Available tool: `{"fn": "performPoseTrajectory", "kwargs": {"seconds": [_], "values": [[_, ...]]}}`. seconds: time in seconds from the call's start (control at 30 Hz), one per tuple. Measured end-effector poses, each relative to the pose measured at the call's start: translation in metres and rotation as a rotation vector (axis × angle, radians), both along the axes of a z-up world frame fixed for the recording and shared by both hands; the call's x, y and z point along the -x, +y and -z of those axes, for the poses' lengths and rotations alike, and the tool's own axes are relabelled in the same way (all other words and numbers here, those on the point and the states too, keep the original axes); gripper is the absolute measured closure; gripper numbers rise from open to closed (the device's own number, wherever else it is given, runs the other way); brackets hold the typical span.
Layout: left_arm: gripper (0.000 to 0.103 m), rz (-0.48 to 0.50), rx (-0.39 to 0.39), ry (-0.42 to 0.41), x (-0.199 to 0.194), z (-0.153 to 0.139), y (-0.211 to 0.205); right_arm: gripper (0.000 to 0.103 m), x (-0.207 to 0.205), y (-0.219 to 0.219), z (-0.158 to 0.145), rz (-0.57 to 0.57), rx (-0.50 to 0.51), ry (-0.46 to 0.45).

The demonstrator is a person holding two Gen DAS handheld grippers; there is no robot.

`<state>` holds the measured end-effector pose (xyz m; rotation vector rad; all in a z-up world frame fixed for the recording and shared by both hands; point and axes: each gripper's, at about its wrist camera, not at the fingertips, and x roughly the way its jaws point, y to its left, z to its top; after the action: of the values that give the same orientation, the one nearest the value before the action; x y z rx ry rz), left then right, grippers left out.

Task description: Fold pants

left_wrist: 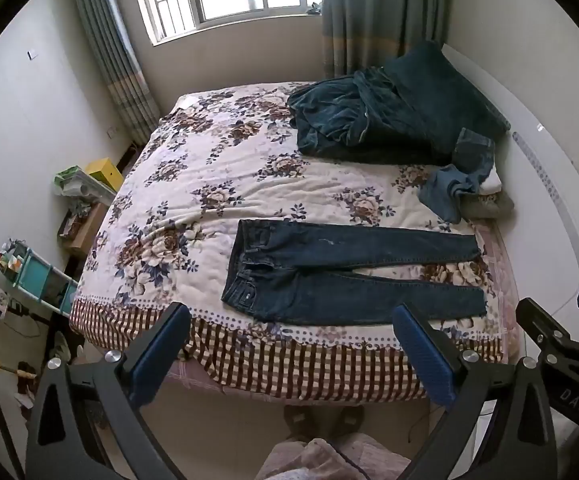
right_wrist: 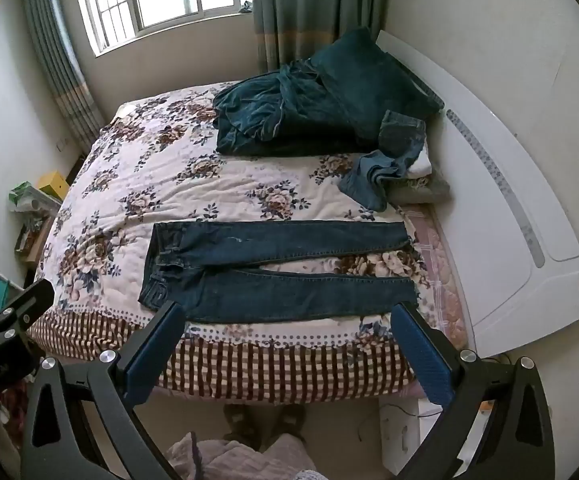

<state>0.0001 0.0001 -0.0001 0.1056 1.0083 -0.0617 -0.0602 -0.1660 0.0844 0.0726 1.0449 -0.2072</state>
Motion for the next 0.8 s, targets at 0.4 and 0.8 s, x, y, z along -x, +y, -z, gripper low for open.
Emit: {"fn": "performPoseTrajectory", "kwargs": {"seconds": [0.4, 0.8], "values": [[0.0, 0.001, 0.001, -0.012, 0.0, 0.0, 0.0005, 0.0, -0.0002, 0.001, -0.0034, 0.0, 0.005, -0.004], [0.0, 0.0, 0.006, -0.015, -0.0035, -0.0057, -0.0011, 0.0, -0.0012, 0.003, -0.0061, -0.001, 0.006, 0.0]]}}
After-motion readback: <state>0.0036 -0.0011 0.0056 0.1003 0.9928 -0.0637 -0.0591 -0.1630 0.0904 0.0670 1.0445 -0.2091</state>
